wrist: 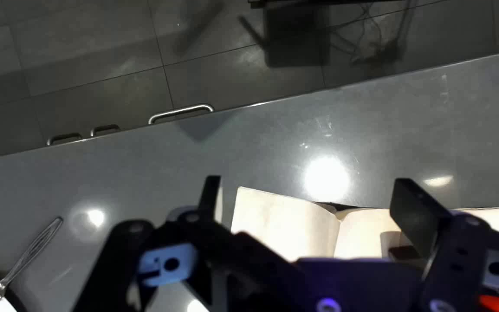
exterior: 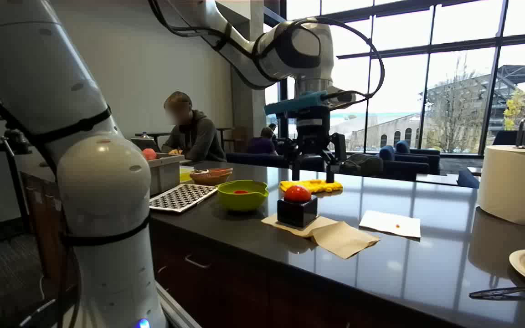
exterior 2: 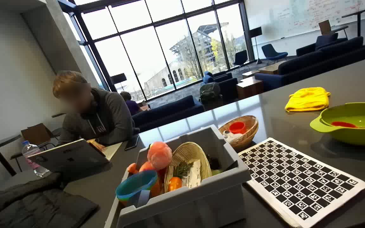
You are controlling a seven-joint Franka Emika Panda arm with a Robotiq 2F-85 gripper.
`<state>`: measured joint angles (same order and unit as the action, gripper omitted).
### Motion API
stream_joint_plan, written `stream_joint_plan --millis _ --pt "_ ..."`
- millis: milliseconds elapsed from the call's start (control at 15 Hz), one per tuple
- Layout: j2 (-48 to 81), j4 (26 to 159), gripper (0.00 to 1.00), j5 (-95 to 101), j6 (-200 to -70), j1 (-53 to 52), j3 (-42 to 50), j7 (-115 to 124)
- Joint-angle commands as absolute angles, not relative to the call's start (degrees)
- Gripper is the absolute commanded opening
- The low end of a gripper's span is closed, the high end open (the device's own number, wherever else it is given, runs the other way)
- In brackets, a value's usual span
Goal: Remove the measuring cup from the green bowl and put it on the counter.
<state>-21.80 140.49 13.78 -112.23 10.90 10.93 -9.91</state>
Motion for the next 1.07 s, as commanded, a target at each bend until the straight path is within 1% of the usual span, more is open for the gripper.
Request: stream_joint_plan --millis 0,733,1000 --pt "-21.81 140.43 1.00 13.80 -112.14 10.77 11.01 -9.87" --pt "-21.81 140.43 1.00 13.79 -112.14 10.78 11.03 -9.86" --pt "-24.92 144.35 1.00 15.60 -112.55 10.05 10.45 -13.47"
